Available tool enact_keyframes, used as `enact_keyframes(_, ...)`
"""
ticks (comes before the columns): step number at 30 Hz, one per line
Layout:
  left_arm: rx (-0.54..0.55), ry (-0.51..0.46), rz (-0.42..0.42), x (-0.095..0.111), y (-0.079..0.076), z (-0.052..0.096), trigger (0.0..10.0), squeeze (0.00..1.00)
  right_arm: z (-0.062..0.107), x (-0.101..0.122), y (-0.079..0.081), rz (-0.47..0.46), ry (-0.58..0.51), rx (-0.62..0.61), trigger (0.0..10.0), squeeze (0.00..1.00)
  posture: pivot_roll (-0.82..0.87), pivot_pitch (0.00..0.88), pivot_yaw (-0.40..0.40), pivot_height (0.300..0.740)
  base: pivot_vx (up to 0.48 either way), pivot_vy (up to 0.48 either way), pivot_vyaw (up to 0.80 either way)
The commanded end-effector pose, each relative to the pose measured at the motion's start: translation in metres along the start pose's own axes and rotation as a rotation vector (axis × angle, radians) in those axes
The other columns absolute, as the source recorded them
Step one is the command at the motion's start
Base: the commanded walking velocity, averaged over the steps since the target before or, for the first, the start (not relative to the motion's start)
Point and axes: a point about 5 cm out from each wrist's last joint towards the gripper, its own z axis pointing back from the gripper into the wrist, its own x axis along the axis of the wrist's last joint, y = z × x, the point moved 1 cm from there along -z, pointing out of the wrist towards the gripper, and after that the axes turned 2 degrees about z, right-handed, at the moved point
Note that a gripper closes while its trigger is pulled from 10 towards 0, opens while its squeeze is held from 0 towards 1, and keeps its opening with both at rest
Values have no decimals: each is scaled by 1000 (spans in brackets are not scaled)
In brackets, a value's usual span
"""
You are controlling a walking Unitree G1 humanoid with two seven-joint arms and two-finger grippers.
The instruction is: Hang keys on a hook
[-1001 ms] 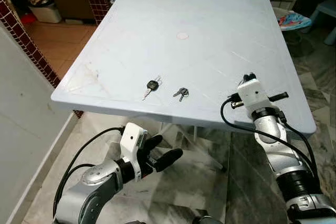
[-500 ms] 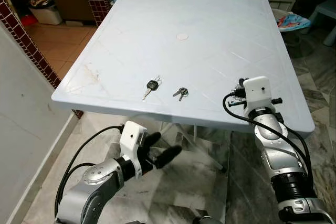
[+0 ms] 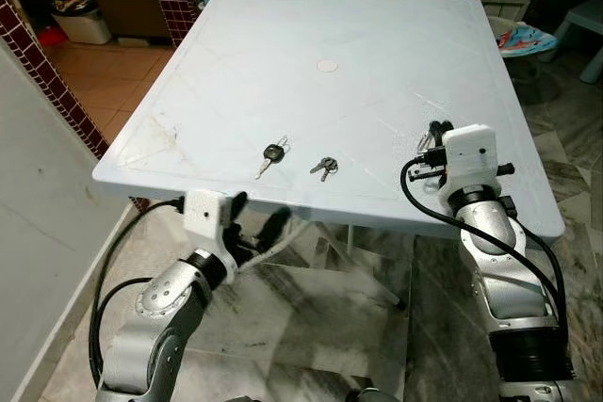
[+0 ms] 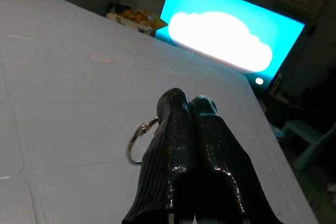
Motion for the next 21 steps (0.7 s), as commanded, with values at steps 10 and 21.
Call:
enact_keyframes(10, 121, -24, -32, -2, 12, 1, 10000, 0, 2, 6, 6, -11, 7, 27, 10000, 0, -49, 129, 41, 740, 0, 0, 688)
enact_keyframes(21, 185, -28, -62, -4, 20, 1, 10000, 0, 4, 7, 9, -19, 11, 42, 10000, 0, -50, 124, 39, 740, 0, 0, 800)
